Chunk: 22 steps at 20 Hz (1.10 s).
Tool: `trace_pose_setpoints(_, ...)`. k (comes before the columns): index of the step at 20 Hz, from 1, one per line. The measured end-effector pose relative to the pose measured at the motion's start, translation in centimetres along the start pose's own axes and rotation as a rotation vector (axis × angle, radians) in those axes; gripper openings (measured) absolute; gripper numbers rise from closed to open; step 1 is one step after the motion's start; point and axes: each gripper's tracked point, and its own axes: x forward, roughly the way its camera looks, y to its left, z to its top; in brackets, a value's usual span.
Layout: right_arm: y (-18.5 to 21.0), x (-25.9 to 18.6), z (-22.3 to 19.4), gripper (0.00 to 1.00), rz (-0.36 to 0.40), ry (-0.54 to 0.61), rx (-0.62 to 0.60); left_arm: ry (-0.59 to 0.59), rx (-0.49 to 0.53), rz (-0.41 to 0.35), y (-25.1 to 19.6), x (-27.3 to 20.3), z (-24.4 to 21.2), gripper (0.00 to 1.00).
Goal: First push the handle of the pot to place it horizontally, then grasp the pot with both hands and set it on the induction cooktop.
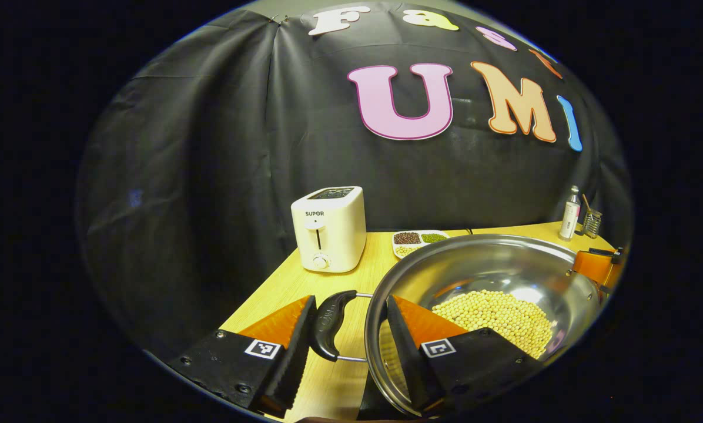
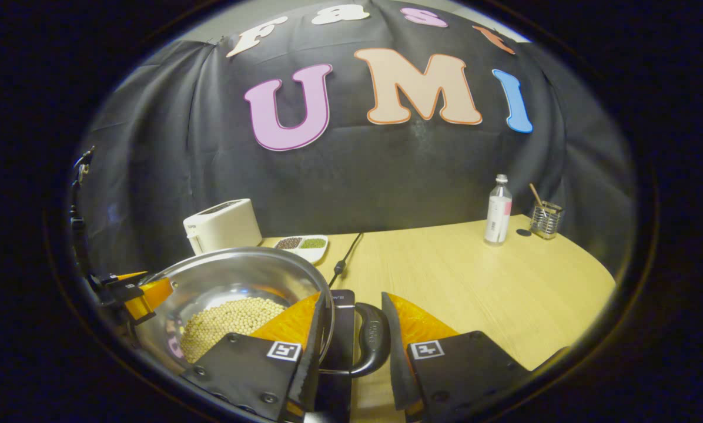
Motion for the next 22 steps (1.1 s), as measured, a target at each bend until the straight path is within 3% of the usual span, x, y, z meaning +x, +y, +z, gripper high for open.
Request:
trace_pose_setpoints(1,0.0,-0.1,0.0,0.48,0.003,0.005,0.008,0.021,0.013,-0.002,-0.2,0.0,-0.6,0.74)
trace_pose_setpoints(2,0.0,0.0,0.0,0.57,0.008,0.007,0.013,0.054,0.026,0.001,-0.1,-0.2,-1.4,0.78)
trace_pose_setpoints(3,0.1,0.0,0.0,0.58,0.014,0.003,0.016,0.062,0.031,-0.004,-0.2,-0.3,-1.8,0.81)
trace_pose_setpoints(5,0.0,0.0,0.3,0.55,0.017,-0.003,0.013,0.015,0.001,0.008,0.0,-0.4,-0.4,0.86)
trace_pose_setpoints(9,0.1,-0.6,1.0,0.77,0.023,-0.030,0.001,-0.012,0.021,0.056,1.2,-1.7,0.3,0.85)
trace_pose_setpoints(10,0.1,-0.7,1.1,0.87,0.024,-0.038,-0.005,-0.021,0.020,0.068,1.7,-1.9,0.6,0.87)
trace_pose_setpoints(11,0.0,-1.0,1.3,0.85,0.027,-0.042,-0.013,-0.020,0.016,0.078,1.8,-2.3,0.8,0.88)
trace_pose_setpoints(14,0.0,-2.2,2.0,0.94,0.041,-0.069,-0.042,-0.027,-0.018,0.079,1.9,-4.1,1.0,0.93)
trace_pose_setpoints(22,-1.9,-7.2,4.1,0.96,0.067,-0.118,-0.128,-0.038,-0.127,0.064,-1.0,-10.3,2.4,0.96)
